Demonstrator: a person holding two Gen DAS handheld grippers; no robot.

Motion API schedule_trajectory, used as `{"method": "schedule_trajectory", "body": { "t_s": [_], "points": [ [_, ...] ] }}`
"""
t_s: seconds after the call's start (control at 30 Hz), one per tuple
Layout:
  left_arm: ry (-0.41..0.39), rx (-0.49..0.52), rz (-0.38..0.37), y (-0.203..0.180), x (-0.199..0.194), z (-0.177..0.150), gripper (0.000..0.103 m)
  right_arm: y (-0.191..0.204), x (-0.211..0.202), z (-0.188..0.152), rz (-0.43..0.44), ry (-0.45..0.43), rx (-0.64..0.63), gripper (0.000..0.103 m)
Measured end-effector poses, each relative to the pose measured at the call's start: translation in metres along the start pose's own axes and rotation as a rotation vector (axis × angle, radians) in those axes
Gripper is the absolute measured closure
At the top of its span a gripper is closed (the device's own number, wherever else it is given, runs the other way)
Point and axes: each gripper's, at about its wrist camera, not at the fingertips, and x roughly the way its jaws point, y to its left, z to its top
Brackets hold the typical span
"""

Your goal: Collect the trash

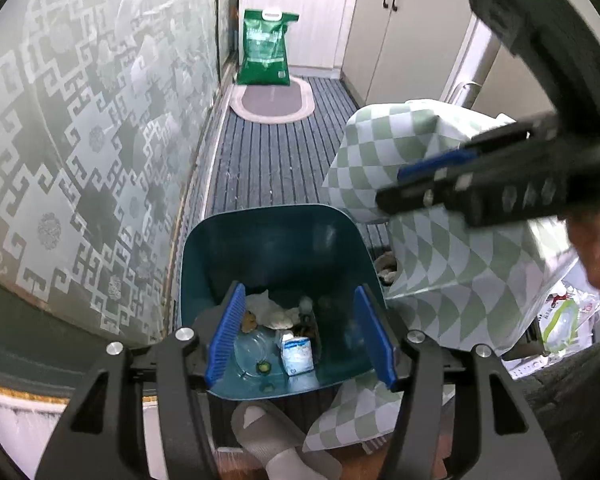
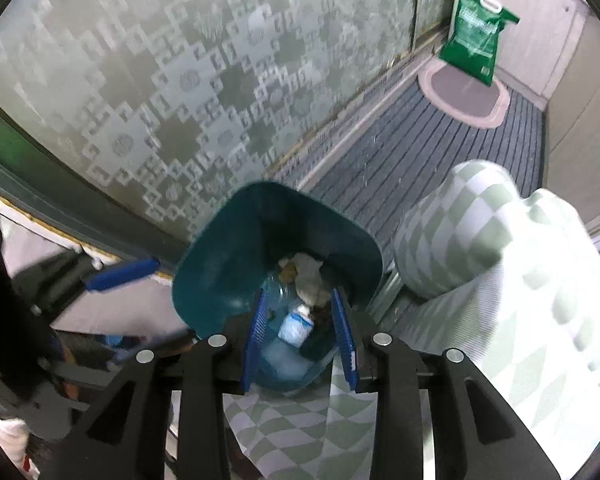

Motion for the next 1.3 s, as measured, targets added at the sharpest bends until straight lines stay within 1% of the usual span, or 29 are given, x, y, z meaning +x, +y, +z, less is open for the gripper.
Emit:
{"method": "schedule_trajectory", "body": {
  "t_s": [0.07, 0.1, 0.2, 0.23, 0.27, 0.3, 0.33, 0.37, 0.43, 0.47, 0.53, 0.63, 0.7, 0.77, 0.83, 0.93, 1.0, 1.13, 1.3],
  "points": [
    [-0.028, -0.012, 0.001, -0.002, -0.005, -0.006, 0.030, 0.000, -0.019, -0.003, 0.002, -0.054, 0.004, 0.062],
    [-0.035, -0.015, -0.003, -0.002, -0.006, -0.008, 0.030, 0.000, -0.025, -0.006, 0.001, -0.073, 0.003, 0.055],
    [-0.052, 0.008, 0.015, -0.010, -0.010, -0.013, 0.029, -0.003, -0.053, -0.017, -0.016, -0.147, 0.001, 0.054],
    [-0.062, 0.007, 0.015, -0.012, -0.013, -0.014, 0.025, -0.004, -0.060, -0.019, -0.024, -0.163, 0.003, 0.051],
    [-0.070, 0.003, 0.013, -0.012, -0.015, -0.014, 0.022, -0.008, -0.072, -0.026, -0.043, -0.198, 0.017, 0.050],
    [-0.079, 0.000, 0.011, -0.013, -0.017, -0.015, 0.021, -0.010, -0.078, -0.029, -0.055, -0.219, 0.026, 0.047],
    [-0.094, -0.005, 0.012, -0.015, -0.020, -0.016, 0.017, -0.012, -0.086, -0.034, -0.071, -0.243, 0.038, 0.043],
    [-0.106, -0.009, 0.016, -0.016, -0.022, -0.016, 0.014, -0.015, -0.097, -0.042, -0.100, -0.274, 0.050, 0.042],
    [-0.118, -0.015, 0.014, -0.021, -0.025, -0.017, 0.009, -0.017, -0.113, -0.053, -0.139, -0.325, 0.066, 0.034],
    [-0.123, -0.013, 0.012, -0.024, -0.026, -0.017, 0.009, -0.019, -0.122, -0.061, -0.155, -0.357, 0.079, 0.033],
    [-0.135, 0.000, 0.017, -0.030, -0.029, -0.017, 0.006, -0.022, -0.137, -0.075, -0.187, -0.409, 0.092, 0.025],
    [-0.158, -0.003, 0.015, -0.037, -0.036, -0.018, 0.003, -0.028, -0.151, -0.091, -0.239, -0.462, 0.110, 0.019],
    [-0.157, -0.001, 0.012, -0.040, -0.039, -0.019, 0.003, -0.029, -0.161, -0.104, -0.278, -0.494, 0.109, 0.015],
    [-0.180, 0.017, 0.010, -0.046, -0.046, -0.019, 0.003, -0.028, -0.169, -0.116, -0.306, -0.528, 0.107, 0.011],
    [-0.209, 0.031, 0.016, -0.050, -0.054, -0.019, 0.003, -0.026, -0.176, -0.127, -0.329, -0.562, 0.107, 0.005],
    [-0.250, 0.031, 0.010, -0.052, -0.066, -0.018, 0.003, -0.020, -0.182, -0.141, -0.355, -0.598, 0.103, 0.003],
    [-0.273, 0.039, 0.009, -0.052, -0.072, -0.018, 0.003, -0.017, -0.184, -0.148, -0.340, -0.605, 0.101, 0.003],
    [-0.305, 0.038, 0.028, -0.051, -0.083, -0.019, 0.003, -0.019, -0.194, -0.168, -0.339, -0.635, 0.136, 0.003],
    [-0.350, 0.046, 0.057, -0.053, -0.098, -0.019, 0.003, -0.020, -0.218, -0.193, -0.358, -0.701, 0.129, 0.003]
  ]
}}
